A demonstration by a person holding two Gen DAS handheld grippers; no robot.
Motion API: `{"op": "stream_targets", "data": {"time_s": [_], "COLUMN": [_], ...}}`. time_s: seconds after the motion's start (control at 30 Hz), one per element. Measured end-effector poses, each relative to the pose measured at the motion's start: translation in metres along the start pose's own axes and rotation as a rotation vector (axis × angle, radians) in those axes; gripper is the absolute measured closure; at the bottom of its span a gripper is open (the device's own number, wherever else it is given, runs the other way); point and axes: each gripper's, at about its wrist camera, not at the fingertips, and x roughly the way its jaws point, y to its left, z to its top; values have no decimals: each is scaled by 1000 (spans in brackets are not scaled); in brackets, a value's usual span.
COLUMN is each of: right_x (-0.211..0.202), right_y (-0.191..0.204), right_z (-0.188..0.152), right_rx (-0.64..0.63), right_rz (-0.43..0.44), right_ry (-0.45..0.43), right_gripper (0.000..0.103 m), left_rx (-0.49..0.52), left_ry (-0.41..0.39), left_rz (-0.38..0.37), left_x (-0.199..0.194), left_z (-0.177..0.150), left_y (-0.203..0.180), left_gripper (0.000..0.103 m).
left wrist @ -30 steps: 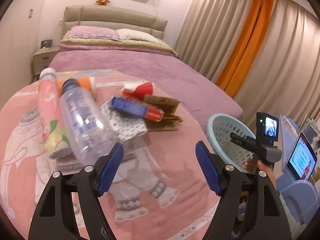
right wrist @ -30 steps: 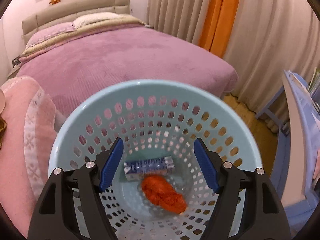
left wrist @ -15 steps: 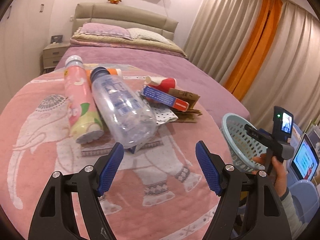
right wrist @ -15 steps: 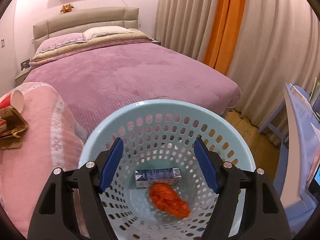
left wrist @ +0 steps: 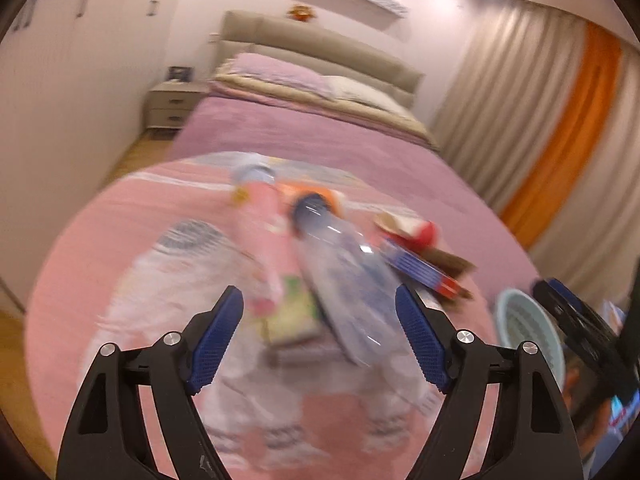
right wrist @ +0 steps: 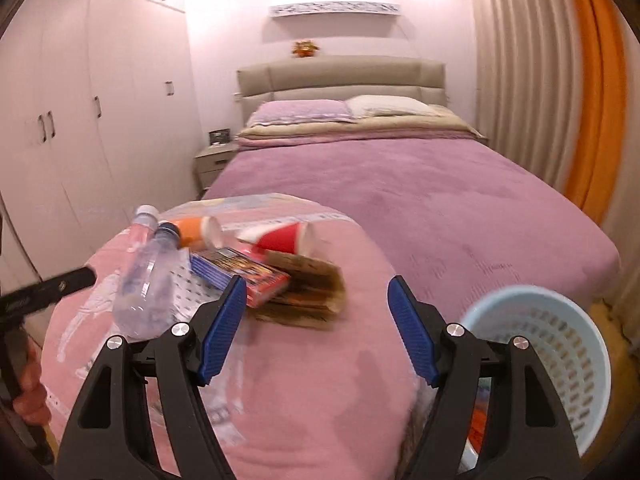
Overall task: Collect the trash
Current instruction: 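Grasp the pink yogurt bottle with the left tool while the right tool grasps the cigarette pack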
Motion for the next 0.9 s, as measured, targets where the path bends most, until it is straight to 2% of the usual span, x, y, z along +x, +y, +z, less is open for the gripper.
{"op": "stream_targets", "data": {"time_s": [0.07, 0.17, 0.23, 0.3, 0.43, 0.53, 0.57, 0.63, 0.67, 0.7, 0.87, 0.9], "right_x": [8, 21, 30, 45, 72, 85, 87, 85, 85, 85, 106, 110], "right_y": [6, 5, 5, 0, -12, -15, -14, -5, 3, 6, 32, 35], "right_z": [6, 14, 14, 16, 14, 12, 11, 10, 10, 10, 7, 6], "right_rx": [-24, -23, -17, -16, -19, -3, -4, -27, -46, -57, -99, -101], "right_rz": [-12, 21, 27, 20, 29, 84, 100, 159, 191, 201, 259, 275], "right_ry": [-1, 8, 14, 39, 92, 127, 133, 126, 129, 134, 202, 218], "right_gripper": [34, 41, 48, 51, 51, 50, 50, 50, 50, 50, 48, 43], "left_rx": [-13, -4, -1, 0, 5, -2, -15, -37, -40, -34, -3, -8], "left_ry": [32, 83, 109, 119, 141, 162, 163, 168, 167, 169, 141, 134], "left_rz": [37, 79, 81, 80, 91, 99, 81, 54, 33, 23, 40, 32], "left_x": [10, 31, 46, 56, 75, 87, 89, 91, 90, 90, 76, 72], "left_z": [11, 19, 22, 22, 24, 21, 20, 19, 18, 18, 8, 5], "left_y": [9, 15, 18, 19, 24, 27, 30, 35, 37, 36, 34, 34], "left_gripper": [28, 28, 29, 31, 31, 32, 34, 39, 47, 51, 52, 53]}}
